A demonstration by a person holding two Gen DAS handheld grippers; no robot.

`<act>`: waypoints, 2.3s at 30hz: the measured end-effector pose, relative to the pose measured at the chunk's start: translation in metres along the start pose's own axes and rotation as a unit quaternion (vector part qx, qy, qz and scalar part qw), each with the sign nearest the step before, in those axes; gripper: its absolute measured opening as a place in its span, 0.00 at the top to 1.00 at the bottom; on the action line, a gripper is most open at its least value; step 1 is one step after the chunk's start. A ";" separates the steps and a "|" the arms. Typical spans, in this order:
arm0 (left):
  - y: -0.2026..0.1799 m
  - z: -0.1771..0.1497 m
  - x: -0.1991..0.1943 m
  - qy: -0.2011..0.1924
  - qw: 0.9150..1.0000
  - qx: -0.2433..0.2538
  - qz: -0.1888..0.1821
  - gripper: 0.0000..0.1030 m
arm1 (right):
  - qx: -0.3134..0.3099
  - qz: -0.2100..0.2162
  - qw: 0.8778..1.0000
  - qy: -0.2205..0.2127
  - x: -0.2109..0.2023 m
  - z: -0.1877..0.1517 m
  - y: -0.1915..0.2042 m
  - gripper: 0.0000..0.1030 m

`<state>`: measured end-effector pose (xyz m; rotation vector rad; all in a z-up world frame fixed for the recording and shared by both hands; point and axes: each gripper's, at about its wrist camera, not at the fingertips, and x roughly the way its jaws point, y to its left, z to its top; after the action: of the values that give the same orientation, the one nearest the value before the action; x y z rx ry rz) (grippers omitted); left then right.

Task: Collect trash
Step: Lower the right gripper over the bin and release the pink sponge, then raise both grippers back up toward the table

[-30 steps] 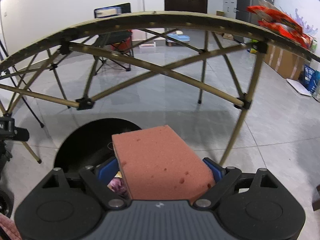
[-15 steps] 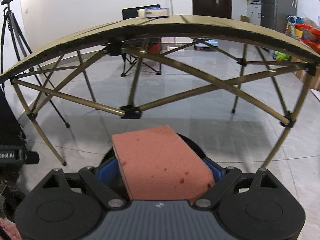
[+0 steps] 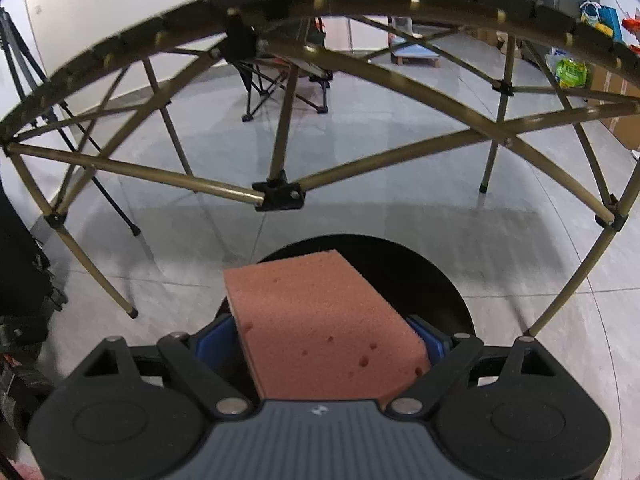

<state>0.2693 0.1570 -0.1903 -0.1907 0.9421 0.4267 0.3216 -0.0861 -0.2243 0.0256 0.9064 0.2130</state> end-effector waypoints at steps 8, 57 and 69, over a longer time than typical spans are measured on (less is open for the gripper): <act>0.007 0.000 0.002 0.005 1.000 -0.009 0.001 0.00 | 0.003 -0.008 1.000 0.014 0.011 0.001 0.002 0.12; -0.001 -0.004 -0.060 -0.081 0.996 0.016 -0.046 0.00 | -0.006 -0.003 1.000 -0.015 -0.034 -0.001 -0.009 0.00; -0.007 0.015 -0.118 -0.142 0.985 -0.005 -0.099 0.00 | -0.010 -0.004 0.992 -0.126 -0.109 0.020 -0.034 0.00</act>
<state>0.2225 0.1235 -0.0858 -0.2236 0.6340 0.2647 0.2784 -0.1392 -0.1307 0.0302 0.6536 0.2062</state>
